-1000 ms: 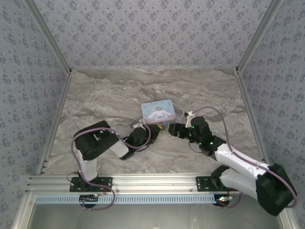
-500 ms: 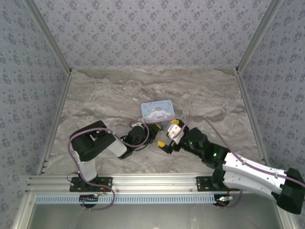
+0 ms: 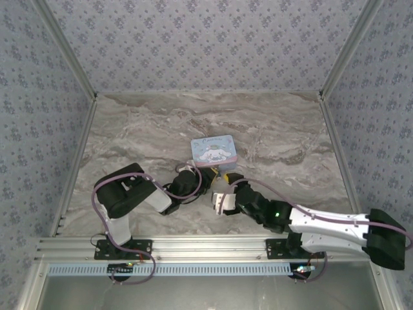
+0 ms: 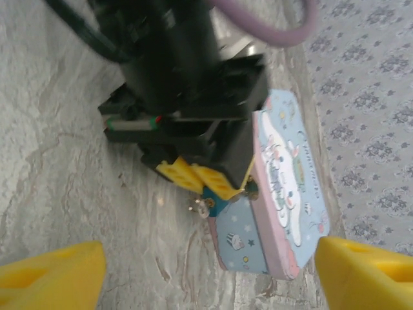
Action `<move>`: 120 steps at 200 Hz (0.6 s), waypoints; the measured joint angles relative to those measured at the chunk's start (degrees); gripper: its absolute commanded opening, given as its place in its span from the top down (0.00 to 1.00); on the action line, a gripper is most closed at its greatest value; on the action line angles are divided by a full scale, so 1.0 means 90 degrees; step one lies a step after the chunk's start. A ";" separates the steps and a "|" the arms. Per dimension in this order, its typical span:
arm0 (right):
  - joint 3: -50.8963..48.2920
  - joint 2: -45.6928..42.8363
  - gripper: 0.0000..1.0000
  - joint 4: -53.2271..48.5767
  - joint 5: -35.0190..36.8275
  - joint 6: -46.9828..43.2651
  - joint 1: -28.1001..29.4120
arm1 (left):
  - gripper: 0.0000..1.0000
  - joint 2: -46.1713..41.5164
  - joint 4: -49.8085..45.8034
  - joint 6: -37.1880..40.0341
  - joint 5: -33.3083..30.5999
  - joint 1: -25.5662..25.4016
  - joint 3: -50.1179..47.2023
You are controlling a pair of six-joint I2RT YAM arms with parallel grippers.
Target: Unlock a padlock with a key
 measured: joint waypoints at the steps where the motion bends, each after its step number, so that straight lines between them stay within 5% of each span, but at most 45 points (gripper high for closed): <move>1: -0.0005 0.0024 0.21 0.0012 0.0010 -0.0012 0.0000 | 0.85 0.0000 0.0000 -0.0005 0.0000 0.0000 0.0000; 56: -0.0182 0.1141 0.45 0.0991 -0.0228 0.0056 -0.0709 | 0.85 0.0000 0.0005 -0.0097 0.0019 0.0002 0.0000; 120: -0.0182 0.2101 0.54 0.2089 -0.0712 0.0015 -0.1277 | 0.85 0.0000 0.0022 -0.0204 0.0019 0.0010 0.0000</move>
